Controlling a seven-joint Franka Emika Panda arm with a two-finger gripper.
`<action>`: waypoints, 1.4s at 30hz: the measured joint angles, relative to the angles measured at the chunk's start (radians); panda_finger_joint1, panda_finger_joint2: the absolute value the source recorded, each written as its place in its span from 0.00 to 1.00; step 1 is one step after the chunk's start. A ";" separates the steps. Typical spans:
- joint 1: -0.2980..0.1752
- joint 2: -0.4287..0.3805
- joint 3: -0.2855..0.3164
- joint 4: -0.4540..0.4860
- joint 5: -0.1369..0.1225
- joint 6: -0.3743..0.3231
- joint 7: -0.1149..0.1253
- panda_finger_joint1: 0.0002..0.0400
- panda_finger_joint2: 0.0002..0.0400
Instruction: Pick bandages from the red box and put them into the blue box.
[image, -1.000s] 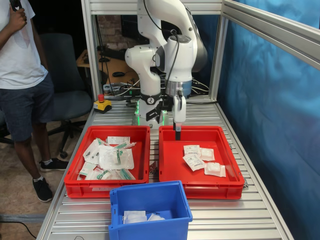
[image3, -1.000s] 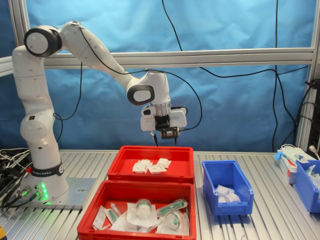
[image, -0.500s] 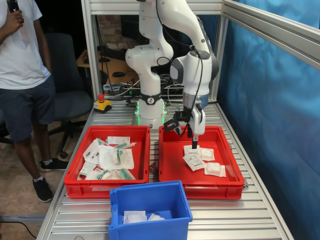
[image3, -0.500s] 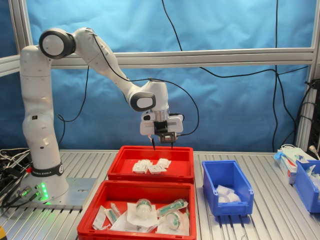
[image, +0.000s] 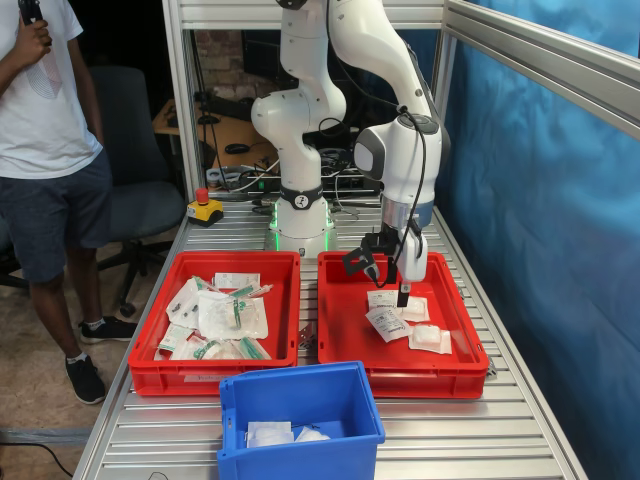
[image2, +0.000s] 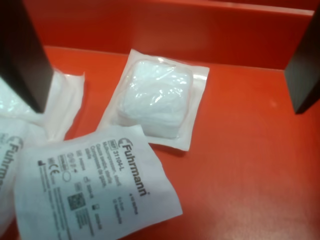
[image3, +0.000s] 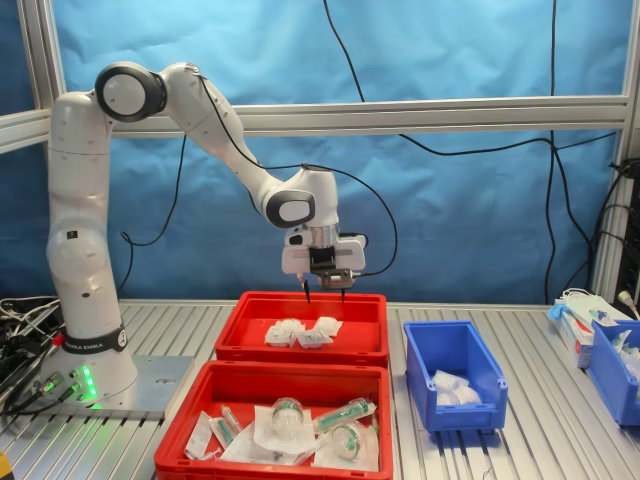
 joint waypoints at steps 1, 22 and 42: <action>0.000 0.005 0.000 0.004 0.000 0.000 -0.002 1.00 1.00; 0.002 0.086 0.000 0.048 0.000 0.002 0.016 1.00 1.00; 0.002 0.155 0.000 0.055 0.000 0.065 0.019 1.00 1.00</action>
